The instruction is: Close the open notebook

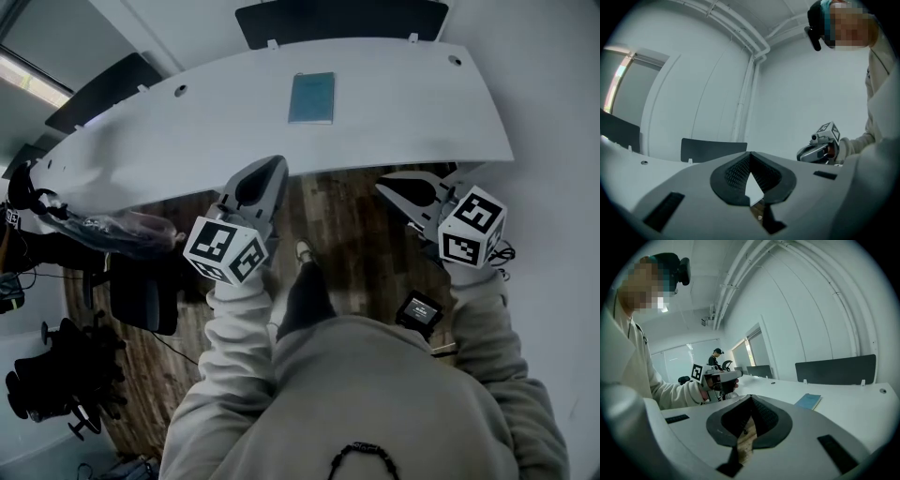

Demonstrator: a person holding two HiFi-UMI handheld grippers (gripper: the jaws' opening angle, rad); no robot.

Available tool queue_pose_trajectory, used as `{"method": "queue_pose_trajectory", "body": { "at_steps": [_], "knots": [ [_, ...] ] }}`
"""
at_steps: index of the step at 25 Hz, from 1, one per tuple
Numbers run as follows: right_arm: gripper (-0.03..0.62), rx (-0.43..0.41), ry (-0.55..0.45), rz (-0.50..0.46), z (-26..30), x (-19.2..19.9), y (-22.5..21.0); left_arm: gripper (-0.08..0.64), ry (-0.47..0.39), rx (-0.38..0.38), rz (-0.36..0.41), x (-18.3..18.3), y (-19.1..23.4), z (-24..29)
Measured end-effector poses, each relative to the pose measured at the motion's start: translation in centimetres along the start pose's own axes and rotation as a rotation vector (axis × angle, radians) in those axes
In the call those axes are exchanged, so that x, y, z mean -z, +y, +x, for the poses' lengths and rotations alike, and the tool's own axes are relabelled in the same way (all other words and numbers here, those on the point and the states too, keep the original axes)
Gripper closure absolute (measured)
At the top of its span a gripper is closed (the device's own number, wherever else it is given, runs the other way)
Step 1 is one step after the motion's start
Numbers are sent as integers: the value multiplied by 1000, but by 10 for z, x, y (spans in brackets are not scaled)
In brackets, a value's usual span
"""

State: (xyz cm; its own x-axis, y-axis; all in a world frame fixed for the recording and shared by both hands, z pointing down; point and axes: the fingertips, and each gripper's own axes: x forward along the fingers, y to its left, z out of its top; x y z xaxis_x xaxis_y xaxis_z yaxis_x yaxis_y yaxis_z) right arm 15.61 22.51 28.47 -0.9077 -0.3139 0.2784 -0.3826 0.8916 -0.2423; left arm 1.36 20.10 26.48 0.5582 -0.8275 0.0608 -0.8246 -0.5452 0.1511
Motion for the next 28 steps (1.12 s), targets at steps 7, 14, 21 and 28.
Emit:
{"method": "queue_pose_trajectory", "body": {
  "at_steps": [7,14,21,28],
  "knots": [
    [575,35,0,7,50,-40,-58,565,16,6,-3,-24,71,42],
    [575,60,-1,49,93,-72,-104,565,23,18,-18,-47,139,65],
    [574,102,18,55,137,-99,-142,565,71,69,42,-49,195,104],
    [575,181,-29,56,162,-132,-182,565,64,129,46,-61,240,141]
  ]
}}
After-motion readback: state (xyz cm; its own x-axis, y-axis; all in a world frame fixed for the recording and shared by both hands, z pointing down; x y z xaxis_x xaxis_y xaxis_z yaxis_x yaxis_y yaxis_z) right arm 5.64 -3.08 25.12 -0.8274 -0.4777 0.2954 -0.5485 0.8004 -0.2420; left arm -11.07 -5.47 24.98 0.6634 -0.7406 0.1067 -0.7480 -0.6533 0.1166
